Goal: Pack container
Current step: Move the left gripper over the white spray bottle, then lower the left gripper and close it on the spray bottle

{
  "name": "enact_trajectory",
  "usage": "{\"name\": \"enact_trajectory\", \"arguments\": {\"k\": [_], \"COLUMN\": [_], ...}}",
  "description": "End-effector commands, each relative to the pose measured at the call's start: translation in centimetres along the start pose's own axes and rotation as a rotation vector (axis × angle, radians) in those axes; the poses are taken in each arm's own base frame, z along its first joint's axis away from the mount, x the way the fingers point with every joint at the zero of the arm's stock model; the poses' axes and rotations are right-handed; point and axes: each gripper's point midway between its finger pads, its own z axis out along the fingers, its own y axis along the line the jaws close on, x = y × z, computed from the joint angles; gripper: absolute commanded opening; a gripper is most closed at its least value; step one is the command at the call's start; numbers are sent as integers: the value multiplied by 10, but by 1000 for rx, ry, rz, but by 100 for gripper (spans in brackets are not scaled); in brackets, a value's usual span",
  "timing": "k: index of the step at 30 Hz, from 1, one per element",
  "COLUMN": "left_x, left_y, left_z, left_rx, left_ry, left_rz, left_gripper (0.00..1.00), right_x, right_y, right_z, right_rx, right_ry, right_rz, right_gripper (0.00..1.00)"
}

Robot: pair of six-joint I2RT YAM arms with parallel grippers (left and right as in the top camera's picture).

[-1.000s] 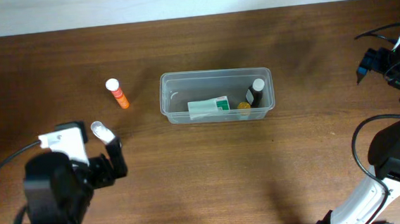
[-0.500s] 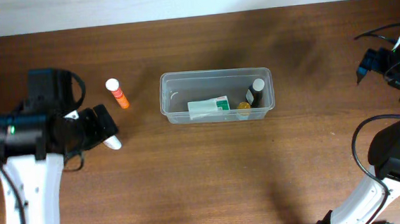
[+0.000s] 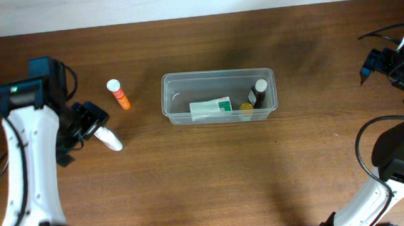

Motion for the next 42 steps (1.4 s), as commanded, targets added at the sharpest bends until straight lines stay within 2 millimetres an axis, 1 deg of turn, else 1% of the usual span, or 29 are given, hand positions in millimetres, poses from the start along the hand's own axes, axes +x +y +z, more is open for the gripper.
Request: {"name": "enact_trajectory", "arguments": {"k": [1, 4, 7, 10, 16, 21, 27, 32, 39, 42], "left_x": [-10, -22, -27, -27, -26, -26, -26, -32, -29, -29], "left_y": [-15, -26, -30, -30, -29, -29, -29, -22, -20, -20], "left_z": [11, 19, 26, 34, 59, 74, 83, 88, 102, 104], "left_rx": [30, 52, 51, 34, -24, -57, -75, -121, -148, -153], "left_ry": [16, -10, -9, 12, 78, 113, 133, 105, 138, 144], "left_rz": [-6, 25, 24, 24, 24, 24, 24, 28, 29, 29], "left_gripper": [99, 99, 99, 100, 99, 99, 99, 99, 99, 99], "right_x": [2, 2, 2, 2, 2, 2, 2, 2, 2, 2], "right_y": [-4, -4, -4, -4, -4, -4, -4, -4, -4, -4], "right_z": [-13, -13, -13, -13, -13, -13, -13, -13, -13, -13], "right_rx": [7, 7, 7, 8, 7, 8, 7, 7, 7, 7], "right_ry": [-39, -39, -39, -40, -39, -39, -39, -39, -39, -39], "right_rz": [11, 11, 11, 11, 11, 11, 11, 11, 11, 11], "right_gripper": [98, 98, 98, 98, 98, 98, 98, 98, 98, 98]}}
